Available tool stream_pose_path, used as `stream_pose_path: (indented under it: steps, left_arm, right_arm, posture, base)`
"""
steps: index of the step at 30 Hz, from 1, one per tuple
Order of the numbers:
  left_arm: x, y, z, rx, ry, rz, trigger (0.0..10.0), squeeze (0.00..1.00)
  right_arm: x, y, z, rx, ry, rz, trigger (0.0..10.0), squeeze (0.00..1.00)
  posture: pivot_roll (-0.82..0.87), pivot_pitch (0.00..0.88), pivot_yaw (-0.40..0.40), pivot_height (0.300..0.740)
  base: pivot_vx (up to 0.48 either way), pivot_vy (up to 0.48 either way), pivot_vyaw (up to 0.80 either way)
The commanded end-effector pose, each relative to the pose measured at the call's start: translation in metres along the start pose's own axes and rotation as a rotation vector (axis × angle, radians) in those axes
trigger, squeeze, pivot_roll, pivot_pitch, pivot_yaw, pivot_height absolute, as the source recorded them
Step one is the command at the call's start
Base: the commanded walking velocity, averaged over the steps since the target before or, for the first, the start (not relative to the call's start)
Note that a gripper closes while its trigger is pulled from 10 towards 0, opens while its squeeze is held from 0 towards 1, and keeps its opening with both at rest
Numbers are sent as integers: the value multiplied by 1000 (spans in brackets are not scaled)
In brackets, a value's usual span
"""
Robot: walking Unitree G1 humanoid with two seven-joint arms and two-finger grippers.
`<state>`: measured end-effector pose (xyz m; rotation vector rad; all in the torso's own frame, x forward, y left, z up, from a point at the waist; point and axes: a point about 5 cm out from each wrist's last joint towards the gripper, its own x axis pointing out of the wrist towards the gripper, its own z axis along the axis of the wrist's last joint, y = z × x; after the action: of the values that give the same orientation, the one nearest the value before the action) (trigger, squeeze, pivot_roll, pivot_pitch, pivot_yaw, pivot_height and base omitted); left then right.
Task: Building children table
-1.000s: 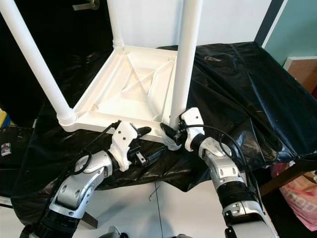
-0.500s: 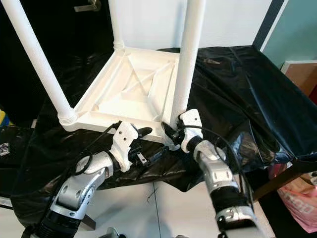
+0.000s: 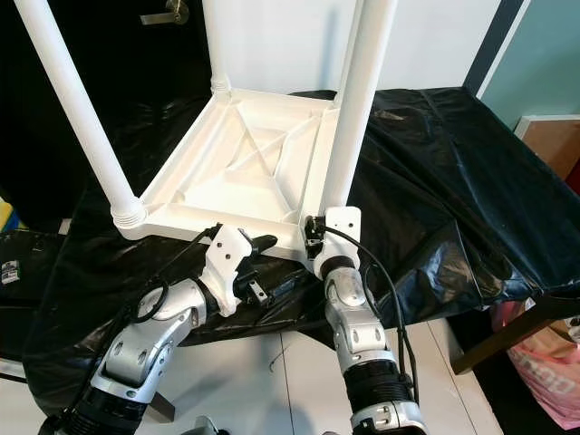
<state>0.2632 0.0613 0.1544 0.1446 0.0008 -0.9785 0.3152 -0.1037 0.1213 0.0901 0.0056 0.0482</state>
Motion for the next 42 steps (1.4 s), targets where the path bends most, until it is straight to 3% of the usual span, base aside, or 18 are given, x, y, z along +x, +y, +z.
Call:
stream_pose_path:
  steps: [1,12,13,14,16,24,26,31,32,34,37,39,40,42]
  left_arm:
    - [3,-1,0,9,5,12,10000,0]
    - [2,0,1,17,5,4,10000,0]
    - [2,0,1,17,5,3,10000,0]
    - [3,0,1,18,5,2,10000,0]
    - [3,0,1,17,2,1,10000,0]
    - [5,0,3,18,-6,4,10000,0]
    - [6,1,3,19,-8,8,10000,0]
    - [6,1,3,20,-9,9,10000,0]
    - [6,2,3,22,-9,12,10000,0]
    - [6,2,3,22,-9,12,10000,0]
    - [6,4,4,24,-13,17,10000,0]
    - [6,4,4,24,-13,17,10000,0]
    - [7,5,4,26,-15,18,10000,0]
    - [8,6,5,30,-19,17,10000,0]
  right_arm:
    - [-5,-5,-16,14,88,-25,10000,0]
    - [-7,0,-12,23,67,-29,10000,0]
    - [-8,1,-9,27,53,-19,10000,247]
    - [-8,2,-6,33,34,-9,10000,992]
    - [-7,2,-3,36,20,-1,10000,1000]
    - [-9,-2,9,2,-49,100,10000,1000]
    - [-11,-10,12,-4,-65,162,10000,1000]
    - [-11,-14,12,-6,-68,185,10000,1000]
    - [-11,-17,13,-19,-69,253,10000,1000]
    - [-11,-17,13,-19,-69,253,10000,1000]
    - [-7,-26,13,-71,-53,414,10000,961]
    - [-7,-26,13,-71,-53,414,10000,961]
    - [-4,-31,14,-101,-43,481,10000,0]
    - [0,-35,15,-142,-29,543,10000,0]
  posture:
    - [14,39,-42,740]
    - [11,24,-30,740]
    - [11,24,-30,740]
    - [8,21,-30,740]
    - [8,20,-32,740]
    - [7,12,-41,740]
    - [9,8,-45,740]
    - [10,5,-46,740]
    - [13,0,-48,740]
    - [13,0,-48,740]
    - [10,0,-45,740]
    - [10,0,-45,740]
    - [9,0,-44,740]
    - [5,0,-39,740]
  base:
    - [0,0,0]
    - [0,0,0]
    - [0,0,0]
    - [0,0,0]
    - [0,0,0]
    - [0,0,0]
    - [0,0,0]
    - [0,0,0]
    - [0,0,0]
    - [0,0,0]
    - [0,0,0]
    - [0,0,0]
    - [0,0,0]
    - [0,0,0]
